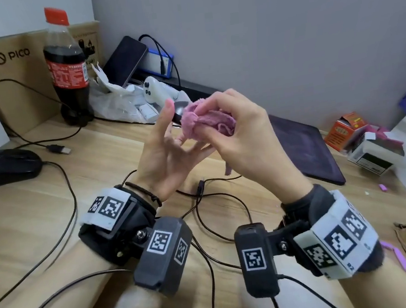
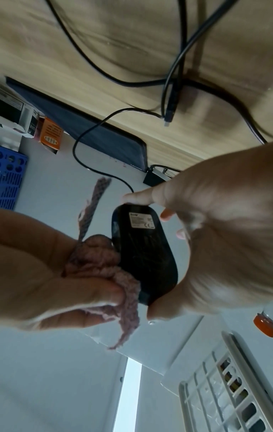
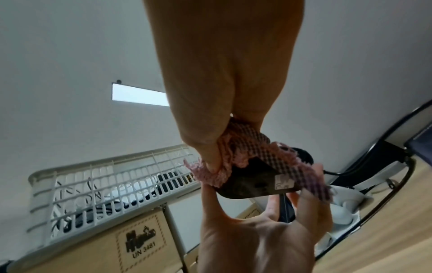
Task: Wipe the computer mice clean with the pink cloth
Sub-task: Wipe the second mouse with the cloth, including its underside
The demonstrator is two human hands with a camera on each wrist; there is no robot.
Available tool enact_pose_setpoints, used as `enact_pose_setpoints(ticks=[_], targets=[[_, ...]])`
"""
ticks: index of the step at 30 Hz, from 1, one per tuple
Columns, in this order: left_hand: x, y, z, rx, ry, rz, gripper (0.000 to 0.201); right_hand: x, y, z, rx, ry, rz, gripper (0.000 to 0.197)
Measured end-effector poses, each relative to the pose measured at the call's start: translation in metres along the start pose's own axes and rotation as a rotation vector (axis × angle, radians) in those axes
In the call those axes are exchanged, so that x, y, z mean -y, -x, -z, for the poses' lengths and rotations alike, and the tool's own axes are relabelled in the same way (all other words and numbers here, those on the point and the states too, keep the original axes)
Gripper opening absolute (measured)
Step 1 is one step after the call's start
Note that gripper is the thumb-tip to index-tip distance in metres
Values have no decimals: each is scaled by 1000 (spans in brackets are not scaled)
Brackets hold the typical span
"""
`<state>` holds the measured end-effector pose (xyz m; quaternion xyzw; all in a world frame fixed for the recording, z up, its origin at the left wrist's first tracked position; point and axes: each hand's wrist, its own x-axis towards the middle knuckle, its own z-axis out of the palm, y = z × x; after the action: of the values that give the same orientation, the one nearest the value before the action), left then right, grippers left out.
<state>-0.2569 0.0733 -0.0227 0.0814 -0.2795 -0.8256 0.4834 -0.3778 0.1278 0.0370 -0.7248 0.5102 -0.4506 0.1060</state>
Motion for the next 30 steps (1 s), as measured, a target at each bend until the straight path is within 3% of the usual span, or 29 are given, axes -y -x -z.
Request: enact_pose_setpoints(ticks=[3,8,13,17,25,30], targets=[[-1,-1,1,-45,-3,-5,76,-14,3,5,-17,7,-55,11],[3,-6,7,-120,-77,23,76,-25,7,11,-38,43,-154,9],[6,-5,6,-126,-183,49,63,-4,-4,7,-24,11,-32,11],[2,-5,5,-146,-185,71,72,-10,-3,5,-32,24,-13,11],[1,-8,10,-222,-147,81,70,-50,13,21,-20,187,-261,8],[5,-13,12,-328,-154,127,70,-25,-5,20,-65,71,-145,10]])
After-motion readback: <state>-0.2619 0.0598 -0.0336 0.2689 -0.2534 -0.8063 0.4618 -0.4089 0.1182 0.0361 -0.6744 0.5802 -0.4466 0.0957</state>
